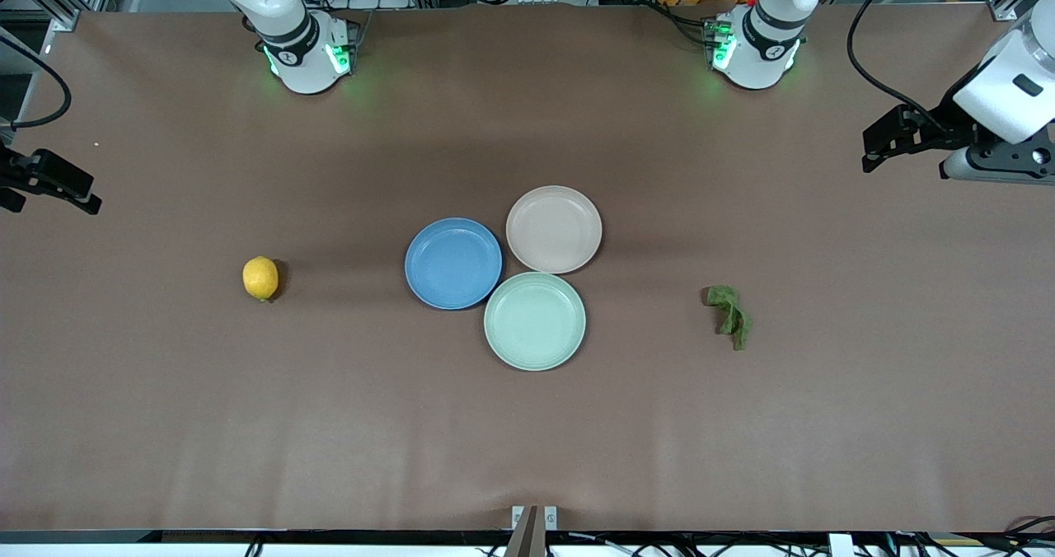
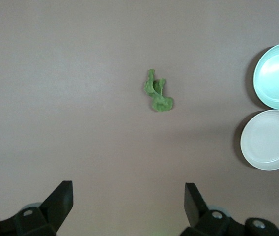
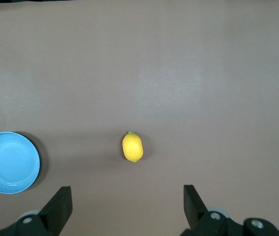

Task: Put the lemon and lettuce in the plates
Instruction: 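Move the left gripper toward the green lettuce leaf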

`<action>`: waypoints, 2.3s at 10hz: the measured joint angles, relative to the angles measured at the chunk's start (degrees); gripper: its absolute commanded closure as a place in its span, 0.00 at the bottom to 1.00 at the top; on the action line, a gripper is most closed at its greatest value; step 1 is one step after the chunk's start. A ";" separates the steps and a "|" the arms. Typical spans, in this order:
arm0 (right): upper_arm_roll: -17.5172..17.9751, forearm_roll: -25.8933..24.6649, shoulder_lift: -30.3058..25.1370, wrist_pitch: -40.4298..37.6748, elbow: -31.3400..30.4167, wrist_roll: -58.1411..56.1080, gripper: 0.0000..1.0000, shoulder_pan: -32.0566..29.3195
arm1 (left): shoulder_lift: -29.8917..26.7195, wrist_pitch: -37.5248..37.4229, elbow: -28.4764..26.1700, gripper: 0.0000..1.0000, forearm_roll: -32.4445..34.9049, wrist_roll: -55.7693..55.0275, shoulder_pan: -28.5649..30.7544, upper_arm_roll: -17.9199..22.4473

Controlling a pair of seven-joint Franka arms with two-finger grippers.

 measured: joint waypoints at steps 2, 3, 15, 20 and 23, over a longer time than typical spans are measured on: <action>-0.01 0.00 0.00 0.00 0.00 0.00 0.00 0.00 | 0.81 -0.13 -0.06 0.00 0.00 0.00 -0.14 -0.20; -0.01 0.00 0.00 -0.01 0.00 0.00 0.00 0.00 | 1.62 -0.13 -0.07 0.00 0.00 0.00 -0.26 -0.53; 0.08 0.00 0.84 -1.50 -0.20 0.00 0.00 -0.01 | 16.26 7.80 2.85 0.00 2.65 -0.12 -4.11 -2.57; 0.52 0.02 3.88 -1.55 -1.83 0.00 0.00 0.43 | 21.34 11.79 2.67 0.00 4.14 -0.20 -2.99 -2.26; 0.51 0.02 6.71 0.50 -3.21 0.00 0.00 0.43 | 25.74 14.43 2.01 0.00 4.14 -0.20 -2.93 -2.32</action>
